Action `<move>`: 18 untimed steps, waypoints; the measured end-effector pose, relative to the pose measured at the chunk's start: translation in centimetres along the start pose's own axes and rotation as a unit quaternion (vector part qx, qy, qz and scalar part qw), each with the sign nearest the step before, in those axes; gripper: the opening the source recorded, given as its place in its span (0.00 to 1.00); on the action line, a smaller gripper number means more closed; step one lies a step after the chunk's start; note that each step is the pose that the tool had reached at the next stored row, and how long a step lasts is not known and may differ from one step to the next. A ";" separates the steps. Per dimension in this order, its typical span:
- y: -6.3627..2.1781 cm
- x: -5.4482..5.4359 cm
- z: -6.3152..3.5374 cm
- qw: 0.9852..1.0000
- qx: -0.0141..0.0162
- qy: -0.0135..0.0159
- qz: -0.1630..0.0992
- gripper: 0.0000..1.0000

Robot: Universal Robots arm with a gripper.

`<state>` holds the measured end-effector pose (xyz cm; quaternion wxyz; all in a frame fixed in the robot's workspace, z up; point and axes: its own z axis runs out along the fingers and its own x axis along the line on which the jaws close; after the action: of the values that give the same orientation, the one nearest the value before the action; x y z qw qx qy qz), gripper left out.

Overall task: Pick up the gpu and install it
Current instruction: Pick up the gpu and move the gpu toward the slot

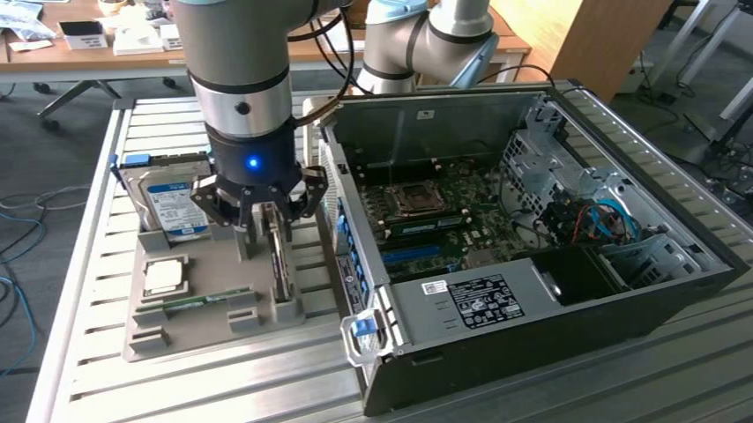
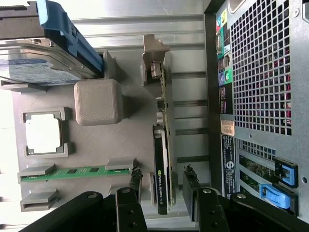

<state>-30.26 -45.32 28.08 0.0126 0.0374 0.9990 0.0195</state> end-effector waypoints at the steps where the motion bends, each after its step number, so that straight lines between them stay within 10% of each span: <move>1: -0.01 0.0 0.10 1.000 0.000 0.000 0.000 0.47; 18: -0.03 0.0 0.78 1.000 0.000 0.000 0.000 0.47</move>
<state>-30.25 -45.32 27.30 0.0126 0.0374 0.9990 0.0195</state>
